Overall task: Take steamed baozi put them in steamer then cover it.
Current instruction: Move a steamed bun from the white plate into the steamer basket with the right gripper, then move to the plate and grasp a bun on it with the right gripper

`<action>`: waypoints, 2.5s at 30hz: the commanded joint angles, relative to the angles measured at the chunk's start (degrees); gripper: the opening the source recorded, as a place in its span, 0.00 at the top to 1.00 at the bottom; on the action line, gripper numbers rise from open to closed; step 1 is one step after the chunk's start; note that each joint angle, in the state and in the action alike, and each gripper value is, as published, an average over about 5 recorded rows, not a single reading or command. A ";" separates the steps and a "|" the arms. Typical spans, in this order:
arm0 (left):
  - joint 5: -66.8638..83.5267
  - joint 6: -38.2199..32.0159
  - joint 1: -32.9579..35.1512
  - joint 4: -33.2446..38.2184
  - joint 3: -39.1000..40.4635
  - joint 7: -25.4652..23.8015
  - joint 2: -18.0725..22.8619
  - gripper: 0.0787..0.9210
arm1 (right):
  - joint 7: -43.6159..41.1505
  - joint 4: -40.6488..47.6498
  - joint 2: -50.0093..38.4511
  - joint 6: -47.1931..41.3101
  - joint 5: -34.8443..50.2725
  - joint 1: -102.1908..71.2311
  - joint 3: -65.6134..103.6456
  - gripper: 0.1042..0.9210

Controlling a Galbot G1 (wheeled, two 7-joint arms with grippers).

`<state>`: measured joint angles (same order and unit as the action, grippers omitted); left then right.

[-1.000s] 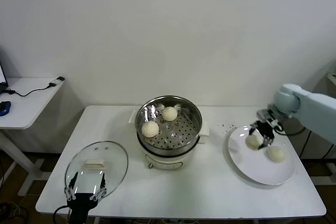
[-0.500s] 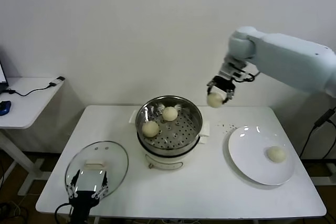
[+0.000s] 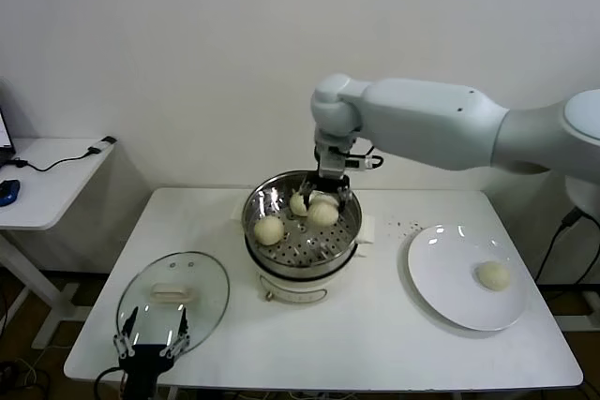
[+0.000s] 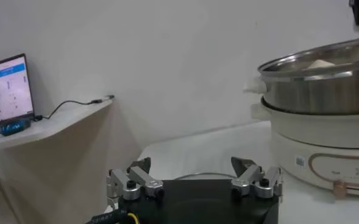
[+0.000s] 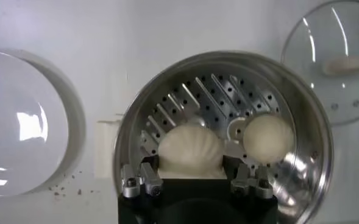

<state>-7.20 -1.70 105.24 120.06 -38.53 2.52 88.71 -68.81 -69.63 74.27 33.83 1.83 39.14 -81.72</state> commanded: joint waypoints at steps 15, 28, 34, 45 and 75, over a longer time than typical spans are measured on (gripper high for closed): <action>0.78 -0.06 -0.28 -1.55 -0.67 0.15 -0.03 0.12 | 1.28 -1.14 3.61 3.19 -5.38 -9.37 0.79 0.29; 0.67 -0.04 -0.35 -1.67 -0.52 0.25 -0.07 0.12 | 0.99 -0.85 2.28 3.74 -5.91 -6.82 2.44 0.13; 0.57 -0.07 -0.26 -1.51 -0.35 0.29 -0.09 0.12 | 0.92 0.68 0.04 4.45 -6.05 -4.27 4.08 0.12; 0.66 0.01 -0.38 -0.58 -0.27 0.25 -0.39 0.12 | 18.35 4.51 -14.70 -21.28 15.30 8.82 -9.17 0.12; -1.05 1.14 0.13 0.85 0.37 -0.02 0.01 0.12 | 3.51 12.78 -46.40 -38.20 -1.80 -36.31 29.50 0.12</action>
<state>-7.71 -0.67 105.28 120.91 -38.21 2.46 88.46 -62.02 -65.44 32.58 -6.73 10.40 20.92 -68.00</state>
